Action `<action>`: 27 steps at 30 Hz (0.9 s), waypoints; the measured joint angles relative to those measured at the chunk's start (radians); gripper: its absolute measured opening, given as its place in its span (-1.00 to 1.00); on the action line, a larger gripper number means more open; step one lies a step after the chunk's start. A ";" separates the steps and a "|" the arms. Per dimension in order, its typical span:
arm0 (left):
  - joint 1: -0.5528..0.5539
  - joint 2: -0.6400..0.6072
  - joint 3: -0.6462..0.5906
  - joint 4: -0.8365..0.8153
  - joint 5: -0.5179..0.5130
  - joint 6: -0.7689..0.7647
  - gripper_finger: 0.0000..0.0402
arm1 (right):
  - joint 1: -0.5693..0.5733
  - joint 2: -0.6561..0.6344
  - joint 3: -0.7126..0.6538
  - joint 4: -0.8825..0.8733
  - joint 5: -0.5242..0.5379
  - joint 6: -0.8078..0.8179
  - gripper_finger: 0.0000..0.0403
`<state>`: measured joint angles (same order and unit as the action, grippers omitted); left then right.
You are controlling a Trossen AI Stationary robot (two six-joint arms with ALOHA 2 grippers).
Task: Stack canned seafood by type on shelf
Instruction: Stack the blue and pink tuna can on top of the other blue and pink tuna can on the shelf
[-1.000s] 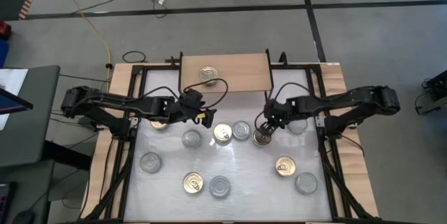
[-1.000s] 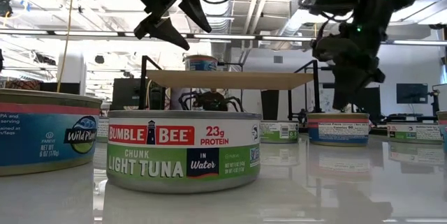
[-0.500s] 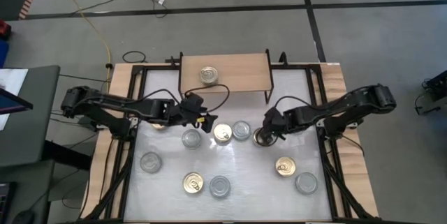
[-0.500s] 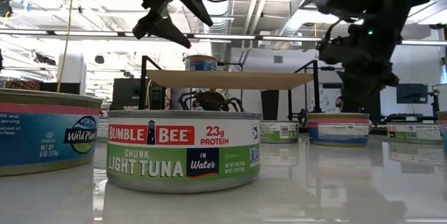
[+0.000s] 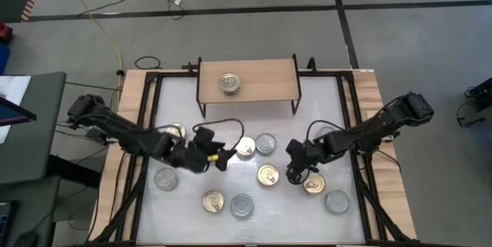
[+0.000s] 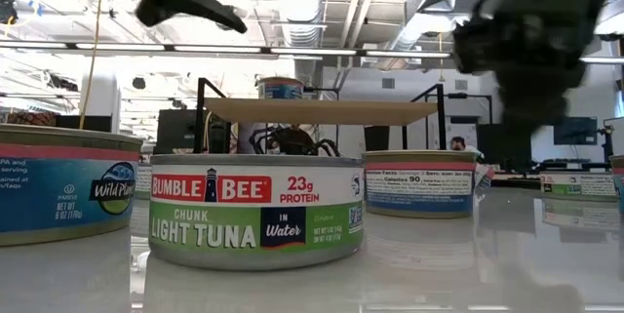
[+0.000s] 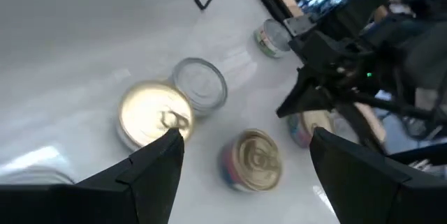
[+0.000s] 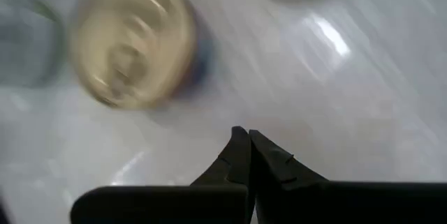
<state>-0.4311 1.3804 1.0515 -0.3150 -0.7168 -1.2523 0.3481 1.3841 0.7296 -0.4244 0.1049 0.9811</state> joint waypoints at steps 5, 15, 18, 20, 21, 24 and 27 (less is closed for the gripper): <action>-0.085 0.093 0.000 0.064 -0.047 -0.127 0.47 | 0.100 -0.007 -0.001 -0.130 0.067 0.058 -0.87; -0.091 0.274 -0.001 0.322 0.011 -0.247 0.47 | 0.239 -0.114 -0.162 0.111 0.120 0.215 -0.88; -0.069 0.277 -0.001 0.368 0.024 -0.207 0.47 | 0.241 -0.179 -0.222 0.206 0.177 0.217 -0.88; -0.050 0.283 0.000 0.389 0.052 -0.183 0.47 | 0.235 -0.210 -0.262 0.270 0.217 0.225 -0.88; -0.043 0.287 0.000 0.397 0.067 -0.169 0.47 | 0.231 -0.220 -0.276 0.313 0.226 0.226 -0.88; -0.021 0.319 0.026 0.407 0.119 -0.133 0.47 | 0.226 -0.228 -0.291 0.421 0.238 0.226 -0.86; -0.009 0.378 0.084 0.408 0.150 -0.091 0.47 | 0.216 -0.209 -0.292 0.491 0.238 0.211 -0.83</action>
<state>-0.4402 1.7580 1.1354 0.0933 -0.5670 -1.3435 0.5640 1.1751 0.4377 0.0671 0.3431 1.1918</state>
